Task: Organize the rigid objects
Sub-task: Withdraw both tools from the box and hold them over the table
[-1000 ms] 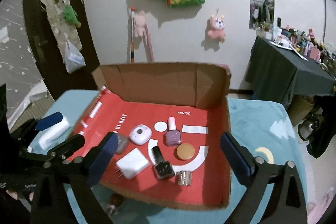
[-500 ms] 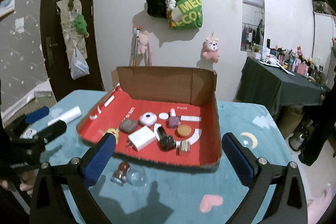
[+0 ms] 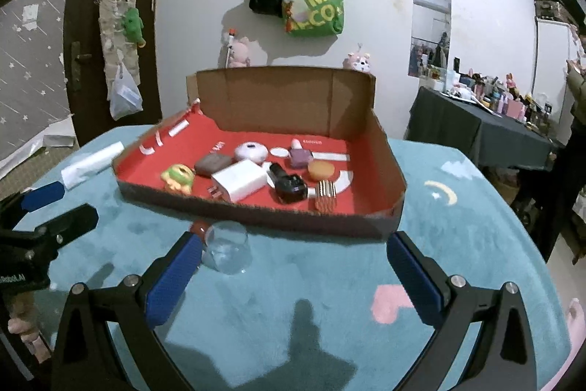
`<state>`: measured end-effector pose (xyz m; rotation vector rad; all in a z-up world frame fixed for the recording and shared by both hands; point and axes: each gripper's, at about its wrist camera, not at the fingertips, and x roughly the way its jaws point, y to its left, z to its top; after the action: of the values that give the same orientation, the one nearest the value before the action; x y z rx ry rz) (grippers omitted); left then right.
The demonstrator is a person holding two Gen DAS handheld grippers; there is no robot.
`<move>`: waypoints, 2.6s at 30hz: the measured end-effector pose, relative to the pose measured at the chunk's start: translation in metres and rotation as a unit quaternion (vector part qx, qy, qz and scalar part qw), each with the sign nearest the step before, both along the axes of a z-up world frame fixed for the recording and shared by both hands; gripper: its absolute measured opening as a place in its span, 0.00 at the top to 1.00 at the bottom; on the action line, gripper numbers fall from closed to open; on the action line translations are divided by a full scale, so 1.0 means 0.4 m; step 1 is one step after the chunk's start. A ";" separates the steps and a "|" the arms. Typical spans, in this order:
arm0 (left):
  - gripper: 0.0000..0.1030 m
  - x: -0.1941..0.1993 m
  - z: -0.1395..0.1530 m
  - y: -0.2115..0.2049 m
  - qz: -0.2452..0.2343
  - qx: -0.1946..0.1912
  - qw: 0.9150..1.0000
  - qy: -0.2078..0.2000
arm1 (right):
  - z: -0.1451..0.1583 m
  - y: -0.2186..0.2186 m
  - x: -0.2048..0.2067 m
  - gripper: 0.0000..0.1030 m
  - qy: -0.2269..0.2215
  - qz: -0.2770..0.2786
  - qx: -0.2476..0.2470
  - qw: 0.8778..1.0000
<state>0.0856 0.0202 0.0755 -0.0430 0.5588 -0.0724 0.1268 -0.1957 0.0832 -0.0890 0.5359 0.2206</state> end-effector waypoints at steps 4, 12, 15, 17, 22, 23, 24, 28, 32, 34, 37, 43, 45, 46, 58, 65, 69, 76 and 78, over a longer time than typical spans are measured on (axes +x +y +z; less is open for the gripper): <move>0.01 0.012 -0.035 -0.004 0.001 0.000 1.000 0.016 | -0.041 -0.006 0.017 0.00 0.022 -0.009 0.004 1.000; 0.01 0.042 -0.071 -0.002 0.009 -0.006 0.999 0.045 | -0.066 -0.018 0.025 0.00 0.040 -0.017 0.015 0.999; 0.01 0.052 -0.078 -0.001 0.007 -0.008 0.998 0.057 | -0.079 -0.019 0.032 0.00 0.057 -0.017 0.014 0.998; 0.01 0.057 -0.082 -0.002 0.007 -0.007 0.998 0.064 | -0.081 -0.021 0.032 0.00 0.058 -0.019 0.016 0.998; 0.01 0.062 -0.087 -0.005 0.004 -0.004 0.997 0.073 | -0.085 -0.022 0.037 0.00 0.066 -0.020 0.016 0.998; 0.01 0.064 -0.088 -0.004 0.004 -0.004 0.997 0.075 | -0.084 -0.022 0.037 0.00 0.066 -0.020 0.016 0.997; 0.01 0.064 -0.088 -0.005 0.004 -0.003 0.997 0.076 | -0.085 -0.022 0.038 0.00 0.066 -0.020 0.016 0.997; 0.01 0.071 -0.087 -0.008 0.007 -0.001 0.996 0.083 | -0.088 -0.023 0.043 0.00 0.073 -0.020 0.017 0.997; 0.01 0.090 -0.084 -0.020 0.001 -0.003 0.996 0.094 | -0.091 -0.030 0.052 0.00 0.085 -0.017 0.023 0.996; 0.01 0.104 -0.083 -0.031 -0.006 -0.005 0.995 0.103 | -0.095 -0.033 0.064 0.00 0.100 -0.014 0.026 0.995; 0.01 0.130 -0.086 -0.048 -0.010 -0.006 0.993 0.118 | -0.092 -0.050 0.079 0.00 0.112 -0.014 0.037 0.993; 0.01 0.175 -0.086 -0.087 -0.031 -0.012 0.989 0.144 | -0.073 -0.085 0.094 0.00 0.102 -0.037 0.005 0.994; 0.01 0.185 -0.086 -0.101 -0.035 -0.007 0.988 0.148 | -0.069 -0.099 0.099 0.00 0.104 -0.042 0.007 0.994; 0.01 0.191 -0.088 -0.107 -0.038 -0.003 0.988 0.151 | -0.068 -0.106 0.101 0.00 0.105 -0.044 0.012 0.993; 0.01 0.176 -0.071 -0.021 -0.003 0.033 0.990 0.134 | -0.066 -0.085 0.121 0.00 0.124 -0.021 0.038 0.991; 0.01 0.166 -0.050 -0.003 -0.034 0.024 0.989 0.139 | -0.071 -0.012 0.131 0.00 0.131 0.031 0.028 0.991; 0.01 0.175 -0.055 -0.036 -0.061 0.034 0.987 0.146 | -0.083 0.002 0.140 0.00 0.137 0.034 0.012 0.990; 0.01 0.208 -0.085 -0.075 -0.073 0.056 0.982 0.166 | -0.089 -0.036 0.157 0.00 0.159 0.026 0.045 0.986; 0.00 0.214 -0.090 -0.068 -0.065 0.058 0.981 0.171 | -0.091 -0.037 0.161 0.00 0.166 0.033 0.054 0.984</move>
<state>0.1713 -0.0070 0.0395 0.0968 0.9086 -0.1614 0.1911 -0.2105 0.0469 0.0381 0.8528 0.3317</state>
